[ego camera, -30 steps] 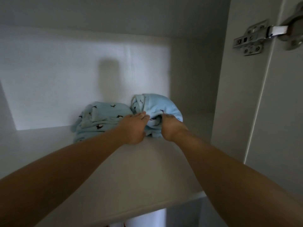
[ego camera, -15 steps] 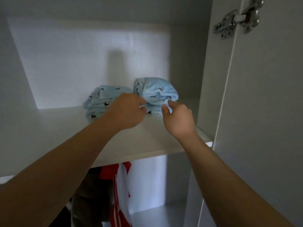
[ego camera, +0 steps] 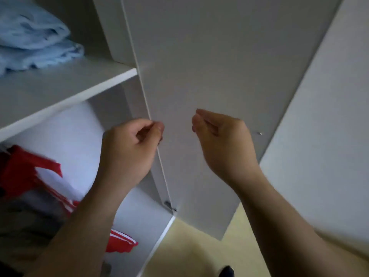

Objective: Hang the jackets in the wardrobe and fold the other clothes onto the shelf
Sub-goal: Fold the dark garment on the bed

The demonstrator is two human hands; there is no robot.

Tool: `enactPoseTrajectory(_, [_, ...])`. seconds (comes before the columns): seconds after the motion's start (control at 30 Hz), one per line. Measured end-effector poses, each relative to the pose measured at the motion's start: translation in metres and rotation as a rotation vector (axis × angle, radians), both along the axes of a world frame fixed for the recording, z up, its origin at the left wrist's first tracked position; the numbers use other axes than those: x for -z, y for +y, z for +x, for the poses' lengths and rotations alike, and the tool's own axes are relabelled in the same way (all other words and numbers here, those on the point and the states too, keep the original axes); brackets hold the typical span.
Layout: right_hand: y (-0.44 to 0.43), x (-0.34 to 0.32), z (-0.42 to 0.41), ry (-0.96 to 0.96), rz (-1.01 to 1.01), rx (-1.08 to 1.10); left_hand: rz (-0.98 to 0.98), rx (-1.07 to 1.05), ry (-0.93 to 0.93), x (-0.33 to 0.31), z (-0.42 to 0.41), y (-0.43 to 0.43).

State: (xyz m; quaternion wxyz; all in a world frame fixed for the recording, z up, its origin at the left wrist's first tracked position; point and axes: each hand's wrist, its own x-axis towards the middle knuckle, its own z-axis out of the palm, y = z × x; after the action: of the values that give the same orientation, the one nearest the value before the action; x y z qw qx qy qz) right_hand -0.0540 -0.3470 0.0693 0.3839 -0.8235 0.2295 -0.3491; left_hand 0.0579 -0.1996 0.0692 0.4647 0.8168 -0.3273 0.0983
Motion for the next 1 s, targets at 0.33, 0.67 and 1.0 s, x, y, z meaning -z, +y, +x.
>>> enactPoseTrajectory(0.33, [-0.053, 0.054, -0.337, 0.178, 0.112, 0.640, 0.193, 0.725, 0.233, 0.052, -0.251, -0.132])
enactPoseTrajectory(0.67, [-0.074, 0.091, -0.692, 0.275, 0.173, 1.061, 0.312, 1.129, 0.238, 0.087, -0.605, -0.250])
enactPoseTrajectory(1.0, [-0.105, 0.108, -0.947, 0.247, 0.291, 1.279, 0.504, 1.405, 0.258, 0.111, -0.868, -0.330])
